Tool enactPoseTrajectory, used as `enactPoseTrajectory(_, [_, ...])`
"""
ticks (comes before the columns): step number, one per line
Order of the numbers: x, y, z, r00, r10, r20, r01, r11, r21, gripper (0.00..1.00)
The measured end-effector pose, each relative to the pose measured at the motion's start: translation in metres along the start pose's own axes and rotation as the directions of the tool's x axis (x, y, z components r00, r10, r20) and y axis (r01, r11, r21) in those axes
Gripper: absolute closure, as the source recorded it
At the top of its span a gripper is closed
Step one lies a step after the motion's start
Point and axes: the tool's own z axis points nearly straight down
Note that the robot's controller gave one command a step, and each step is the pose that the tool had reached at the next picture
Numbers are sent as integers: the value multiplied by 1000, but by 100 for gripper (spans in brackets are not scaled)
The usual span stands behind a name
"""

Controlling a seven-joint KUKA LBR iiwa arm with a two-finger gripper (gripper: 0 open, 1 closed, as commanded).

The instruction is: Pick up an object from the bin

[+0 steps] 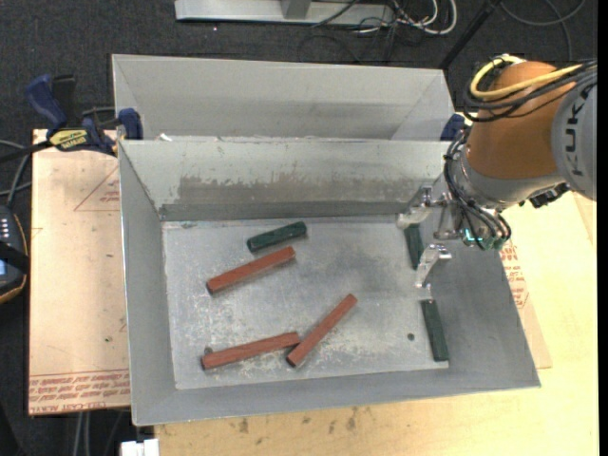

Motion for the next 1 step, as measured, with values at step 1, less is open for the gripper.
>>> enactPoseTrajectory(1, [-2, 0, -5, 1000, -2, 8, 2, 1000, 1, 0])
